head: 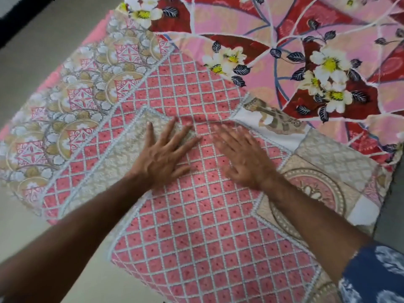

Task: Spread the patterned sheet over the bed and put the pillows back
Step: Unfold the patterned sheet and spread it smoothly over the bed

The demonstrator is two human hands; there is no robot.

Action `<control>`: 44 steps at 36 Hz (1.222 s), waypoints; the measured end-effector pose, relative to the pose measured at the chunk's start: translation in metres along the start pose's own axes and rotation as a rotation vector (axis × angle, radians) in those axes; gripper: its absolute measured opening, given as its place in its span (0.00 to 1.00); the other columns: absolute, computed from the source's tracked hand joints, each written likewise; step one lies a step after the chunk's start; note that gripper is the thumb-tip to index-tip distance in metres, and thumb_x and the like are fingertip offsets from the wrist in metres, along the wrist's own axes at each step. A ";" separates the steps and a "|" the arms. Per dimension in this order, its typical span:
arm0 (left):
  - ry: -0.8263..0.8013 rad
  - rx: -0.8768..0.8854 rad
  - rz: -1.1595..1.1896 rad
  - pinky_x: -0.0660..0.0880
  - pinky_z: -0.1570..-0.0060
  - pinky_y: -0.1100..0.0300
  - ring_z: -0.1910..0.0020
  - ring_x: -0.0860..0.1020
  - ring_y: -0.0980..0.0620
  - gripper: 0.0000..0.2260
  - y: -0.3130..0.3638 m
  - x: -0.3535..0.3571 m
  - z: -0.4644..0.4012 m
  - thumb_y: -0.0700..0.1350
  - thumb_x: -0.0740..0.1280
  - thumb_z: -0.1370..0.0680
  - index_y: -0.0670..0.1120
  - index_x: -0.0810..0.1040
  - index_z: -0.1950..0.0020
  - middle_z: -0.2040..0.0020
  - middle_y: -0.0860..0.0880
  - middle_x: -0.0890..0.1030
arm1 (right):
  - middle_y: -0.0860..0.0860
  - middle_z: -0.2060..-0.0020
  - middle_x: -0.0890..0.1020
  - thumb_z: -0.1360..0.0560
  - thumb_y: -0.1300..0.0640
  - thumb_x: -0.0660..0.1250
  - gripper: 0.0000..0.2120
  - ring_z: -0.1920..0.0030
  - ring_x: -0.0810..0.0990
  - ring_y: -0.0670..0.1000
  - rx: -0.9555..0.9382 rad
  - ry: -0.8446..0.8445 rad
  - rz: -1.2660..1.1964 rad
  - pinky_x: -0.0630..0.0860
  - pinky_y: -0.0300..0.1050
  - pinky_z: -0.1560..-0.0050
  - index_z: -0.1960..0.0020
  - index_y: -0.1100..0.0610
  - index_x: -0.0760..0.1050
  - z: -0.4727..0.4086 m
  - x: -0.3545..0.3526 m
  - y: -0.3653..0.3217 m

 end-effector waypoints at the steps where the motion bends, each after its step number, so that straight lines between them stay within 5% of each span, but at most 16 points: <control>1: 0.001 0.004 0.004 0.49 0.31 0.21 0.18 0.47 0.37 0.35 -0.006 -0.001 -0.004 0.72 0.44 0.21 0.58 0.48 0.17 0.16 0.48 0.49 | 0.51 0.18 0.44 0.18 0.38 0.51 0.35 0.18 0.42 0.51 0.020 -0.005 0.008 0.42 0.57 0.20 0.17 0.50 0.44 -0.002 -0.002 0.006; 6: 0.010 -0.002 0.018 0.44 0.30 0.21 0.19 0.43 0.36 0.33 -0.026 -0.010 -0.025 0.71 0.40 0.20 0.60 0.42 0.17 0.16 0.47 0.44 | 0.52 0.18 0.49 0.19 0.33 0.47 0.34 0.18 0.47 0.56 0.506 0.061 -0.045 0.46 0.68 0.22 0.18 0.46 0.48 -0.007 -0.015 0.062; 9: 0.021 -0.029 0.012 0.43 0.30 0.22 0.19 0.42 0.36 0.33 -0.028 -0.013 -0.033 0.71 0.38 0.20 0.59 0.39 0.18 0.16 0.46 0.42 | 0.57 0.24 0.65 0.22 0.32 0.53 0.32 0.25 0.63 0.61 0.723 0.151 -0.138 0.62 0.64 0.27 0.22 0.46 0.62 -0.019 -0.031 0.093; 14: 0.038 -0.044 0.026 0.43 0.30 0.23 0.19 0.42 0.36 0.33 -0.027 -0.010 -0.035 0.71 0.38 0.20 0.59 0.38 0.18 0.17 0.45 0.41 | 0.52 0.45 0.77 0.26 0.34 0.67 0.26 0.46 0.75 0.53 0.609 0.162 -0.527 0.75 0.51 0.47 0.39 0.52 0.75 -0.076 -0.059 0.100; 17: 0.030 -0.042 0.037 0.44 0.30 0.23 0.19 0.42 0.36 0.33 -0.027 -0.008 -0.036 0.70 0.39 0.20 0.59 0.39 0.18 0.16 0.45 0.42 | 0.48 0.56 0.76 0.26 0.40 0.73 0.21 0.58 0.75 0.47 0.596 0.009 -0.778 0.71 0.46 0.59 0.43 0.54 0.75 -0.107 -0.068 0.099; 20: 0.035 -0.037 0.042 0.45 0.30 0.23 0.19 0.43 0.36 0.33 -0.028 -0.006 -0.036 0.70 0.42 0.20 0.59 0.40 0.18 0.16 0.45 0.42 | 0.47 0.66 0.72 0.27 0.49 0.77 0.14 0.67 0.70 0.46 0.567 -0.035 -0.782 0.65 0.42 0.62 0.54 0.56 0.75 -0.127 -0.070 0.109; 27: 0.059 -0.045 0.051 0.44 0.30 0.23 0.18 0.43 0.36 0.33 -0.029 -0.005 -0.037 0.68 0.45 0.19 0.59 0.41 0.17 0.16 0.45 0.43 | 0.44 0.68 0.72 0.26 0.51 0.76 0.12 0.67 0.69 0.44 0.628 0.156 -0.754 0.65 0.44 0.63 0.56 0.55 0.73 -0.134 -0.052 0.113; 34: 0.041 -0.069 0.063 0.45 0.29 0.24 0.18 0.45 0.36 0.33 -0.030 -0.009 -0.037 0.69 0.43 0.20 0.60 0.41 0.18 0.17 0.43 0.43 | 0.47 0.67 0.73 0.21 0.48 0.70 0.12 0.68 0.71 0.47 0.598 0.094 -0.766 0.67 0.41 0.66 0.53 0.58 0.76 -0.133 -0.059 0.114; 38: -0.002 -0.080 0.061 0.46 0.29 0.24 0.19 0.43 0.36 0.33 -0.028 -0.014 -0.036 0.70 0.39 0.20 0.60 0.39 0.18 0.17 0.43 0.42 | 0.54 0.56 0.80 0.20 0.37 0.61 0.25 0.57 0.77 0.50 0.625 0.038 -0.901 0.71 0.47 0.52 0.50 0.60 0.77 -0.150 -0.075 0.107; 42: -0.008 -0.077 0.068 0.45 0.29 0.24 0.19 0.43 0.36 0.32 -0.028 -0.012 -0.036 0.68 0.43 0.19 0.59 0.40 0.18 0.16 0.44 0.42 | 0.49 0.67 0.67 0.23 0.35 0.64 0.23 0.66 0.66 0.49 0.536 -0.044 -0.908 0.62 0.45 0.64 0.61 0.54 0.66 -0.191 -0.094 0.084; 44: -0.008 -0.070 0.087 0.44 0.29 0.24 0.19 0.42 0.36 0.33 -0.028 -0.012 -0.037 0.68 0.45 0.19 0.59 0.40 0.18 0.16 0.44 0.42 | 0.49 0.68 0.70 0.25 0.38 0.70 0.21 0.67 0.69 0.48 0.512 -0.062 -0.902 0.64 0.45 0.63 0.62 0.53 0.69 -0.215 -0.094 0.073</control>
Point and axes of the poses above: each hand's wrist, its own z-axis away from the middle knuckle, its own x-axis out of the palm, y = z × x, the point moved 2 cm from there along -z, towards the middle knuckle
